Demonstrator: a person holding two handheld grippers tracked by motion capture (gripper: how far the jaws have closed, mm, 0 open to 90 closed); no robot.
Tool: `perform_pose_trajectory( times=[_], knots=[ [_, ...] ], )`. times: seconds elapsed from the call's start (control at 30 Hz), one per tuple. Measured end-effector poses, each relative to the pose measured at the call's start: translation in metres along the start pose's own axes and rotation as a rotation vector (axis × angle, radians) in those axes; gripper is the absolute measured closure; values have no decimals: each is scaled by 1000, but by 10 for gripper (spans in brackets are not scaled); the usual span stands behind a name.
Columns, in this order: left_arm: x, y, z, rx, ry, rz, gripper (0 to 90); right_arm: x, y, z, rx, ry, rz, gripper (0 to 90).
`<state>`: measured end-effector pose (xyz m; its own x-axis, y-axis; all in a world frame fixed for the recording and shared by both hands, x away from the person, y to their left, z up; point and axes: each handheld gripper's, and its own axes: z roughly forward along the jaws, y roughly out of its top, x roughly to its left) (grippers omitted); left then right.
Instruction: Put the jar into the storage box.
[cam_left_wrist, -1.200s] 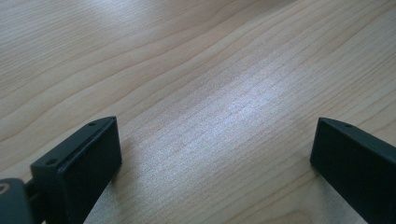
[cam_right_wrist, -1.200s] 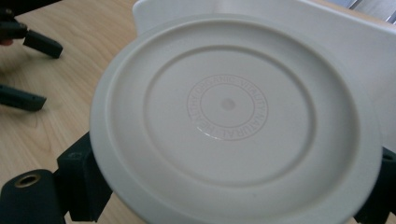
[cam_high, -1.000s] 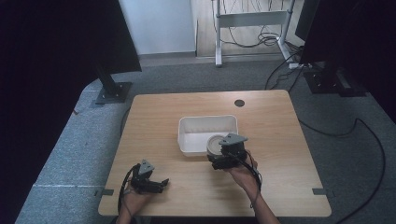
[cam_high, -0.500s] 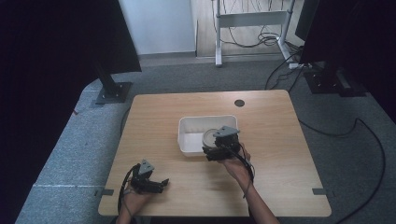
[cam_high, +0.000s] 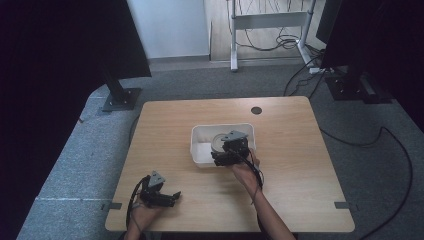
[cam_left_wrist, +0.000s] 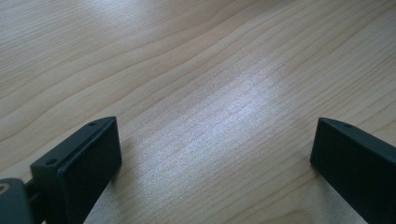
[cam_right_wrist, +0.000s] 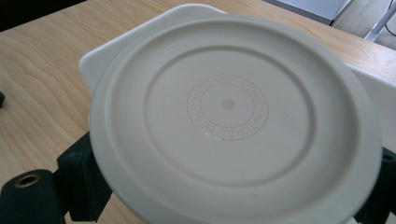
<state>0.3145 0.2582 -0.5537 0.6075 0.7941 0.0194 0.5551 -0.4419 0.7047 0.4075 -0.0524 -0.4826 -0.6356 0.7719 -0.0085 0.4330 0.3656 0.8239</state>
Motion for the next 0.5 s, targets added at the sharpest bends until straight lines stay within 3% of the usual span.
perform_pose_trajectory(
  times=[0.5],
  knots=[
    [0,0,0,0,0,-1,16,1,-9,31,46,-44,9,94]
  ],
)
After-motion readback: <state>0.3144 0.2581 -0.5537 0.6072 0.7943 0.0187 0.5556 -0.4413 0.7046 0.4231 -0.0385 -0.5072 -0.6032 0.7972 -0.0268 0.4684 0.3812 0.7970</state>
